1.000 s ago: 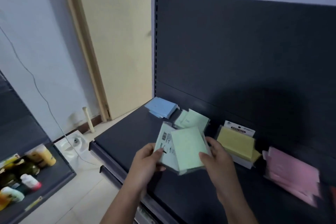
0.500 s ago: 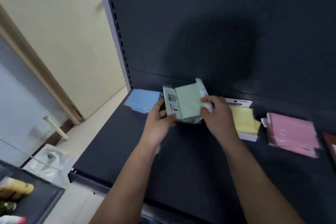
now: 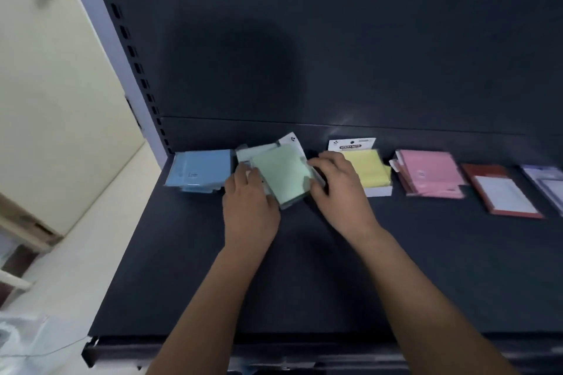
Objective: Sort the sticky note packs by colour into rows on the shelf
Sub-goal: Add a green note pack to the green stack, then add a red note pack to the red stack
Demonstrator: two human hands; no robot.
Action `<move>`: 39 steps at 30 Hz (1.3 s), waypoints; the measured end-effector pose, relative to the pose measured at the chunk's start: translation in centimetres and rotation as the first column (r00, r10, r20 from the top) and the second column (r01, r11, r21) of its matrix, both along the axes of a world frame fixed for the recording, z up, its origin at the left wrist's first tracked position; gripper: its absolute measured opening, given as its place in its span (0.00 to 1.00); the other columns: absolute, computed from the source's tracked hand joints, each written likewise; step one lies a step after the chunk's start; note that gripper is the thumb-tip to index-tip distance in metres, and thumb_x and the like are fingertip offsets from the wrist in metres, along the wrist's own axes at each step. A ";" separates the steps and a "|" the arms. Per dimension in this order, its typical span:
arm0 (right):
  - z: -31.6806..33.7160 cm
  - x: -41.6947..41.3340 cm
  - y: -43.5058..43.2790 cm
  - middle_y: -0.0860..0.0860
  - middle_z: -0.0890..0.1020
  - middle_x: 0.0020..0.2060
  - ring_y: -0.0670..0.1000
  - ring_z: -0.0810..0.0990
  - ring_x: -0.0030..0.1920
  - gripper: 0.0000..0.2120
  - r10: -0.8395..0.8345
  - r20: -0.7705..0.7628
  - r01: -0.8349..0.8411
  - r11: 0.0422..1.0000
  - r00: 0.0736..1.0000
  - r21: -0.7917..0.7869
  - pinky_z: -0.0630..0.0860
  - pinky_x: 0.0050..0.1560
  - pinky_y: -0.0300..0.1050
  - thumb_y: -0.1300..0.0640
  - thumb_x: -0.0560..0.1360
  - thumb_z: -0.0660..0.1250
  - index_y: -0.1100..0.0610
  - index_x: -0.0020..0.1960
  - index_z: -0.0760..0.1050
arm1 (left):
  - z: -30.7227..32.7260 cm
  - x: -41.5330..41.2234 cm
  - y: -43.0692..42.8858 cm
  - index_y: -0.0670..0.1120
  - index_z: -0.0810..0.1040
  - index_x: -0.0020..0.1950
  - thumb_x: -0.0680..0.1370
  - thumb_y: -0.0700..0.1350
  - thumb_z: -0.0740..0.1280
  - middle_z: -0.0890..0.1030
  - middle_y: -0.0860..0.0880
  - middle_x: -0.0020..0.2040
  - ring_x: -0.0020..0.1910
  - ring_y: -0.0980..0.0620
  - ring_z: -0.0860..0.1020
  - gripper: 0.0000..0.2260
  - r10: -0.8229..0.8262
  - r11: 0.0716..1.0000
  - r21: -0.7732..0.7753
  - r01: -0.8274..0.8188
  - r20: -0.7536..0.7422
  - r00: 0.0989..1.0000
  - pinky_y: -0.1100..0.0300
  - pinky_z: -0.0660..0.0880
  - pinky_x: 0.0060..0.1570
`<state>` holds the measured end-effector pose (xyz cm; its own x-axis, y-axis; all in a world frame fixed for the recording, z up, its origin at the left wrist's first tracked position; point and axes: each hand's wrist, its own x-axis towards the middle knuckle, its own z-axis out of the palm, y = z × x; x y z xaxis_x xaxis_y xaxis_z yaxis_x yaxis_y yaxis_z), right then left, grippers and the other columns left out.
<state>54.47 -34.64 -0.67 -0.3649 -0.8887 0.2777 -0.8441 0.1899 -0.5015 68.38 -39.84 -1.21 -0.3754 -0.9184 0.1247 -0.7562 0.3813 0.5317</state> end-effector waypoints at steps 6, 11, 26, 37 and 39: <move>0.4 -4.5 7.5 0.54 0.77 0.60 0.54 0.73 0.61 0.20 -0.047 -0.126 0.050 0.999 0.991 0.015 0.68 0.66 0.46 0.65 0.71 0.68 0.60 0.63 0.74 | 1.4 -3.6 3.9 0.41 0.75 0.60 0.71 0.38 0.68 0.78 0.45 0.58 0.61 0.42 0.73 0.17 -0.294 0.926 -0.245 0.288 0.009 0.956 0.48 0.67 0.62; 1.4 -9.7 17.0 0.53 0.70 0.69 0.51 0.67 0.69 0.25 -0.250 -0.114 0.260 0.961 0.962 0.091 0.53 0.65 0.28 0.61 0.75 0.66 0.58 0.70 0.66 | 1.8 -10.3 9.4 0.41 0.77 0.59 0.69 0.44 0.71 0.81 0.46 0.54 0.64 0.42 0.73 0.19 -0.483 0.801 -0.268 0.535 0.239 0.843 0.41 0.62 0.67; 3.8 -24.4 53.9 0.46 0.66 0.70 0.47 0.66 0.69 0.27 -0.745 -0.144 0.759 0.638 0.651 0.131 0.59 0.64 0.34 0.55 0.76 0.64 0.51 0.73 0.61 | 4.3 -35.2 38.2 0.48 0.60 0.73 0.79 0.49 0.62 0.66 0.52 0.71 0.70 0.53 0.61 0.24 -0.886 0.411 -0.182 0.893 0.152 0.438 0.57 0.49 0.74; 2.5 -34.5 62.7 0.41 0.67 0.67 0.41 0.68 0.64 0.24 -0.766 -0.095 0.770 0.620 0.635 0.148 0.60 0.61 0.30 0.52 0.77 0.62 0.48 0.71 0.61 | 3.2 -48.0 44.9 0.48 0.67 0.70 0.77 0.46 0.65 0.72 0.52 0.65 0.65 0.53 0.68 0.22 -0.906 0.394 -0.128 0.910 0.112 0.408 0.62 0.61 0.66; 2.2 -37.6 63.1 0.40 0.67 0.67 0.41 0.69 0.62 0.23 -0.753 -0.100 0.757 0.633 0.651 0.162 0.64 0.61 0.31 0.51 0.78 0.61 0.48 0.71 0.62 | 2.8 -51.1 45.5 0.48 0.68 0.70 0.77 0.47 0.66 0.73 0.52 0.64 0.63 0.51 0.69 0.21 -0.909 0.395 -0.103 0.913 0.102 0.404 0.61 0.63 0.65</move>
<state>16.84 28.42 1.53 -0.9265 -0.3380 0.1652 -0.3760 0.8464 -0.3772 17.31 5.63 1.56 -0.9838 -0.0045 0.1795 0.0705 0.9096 0.4094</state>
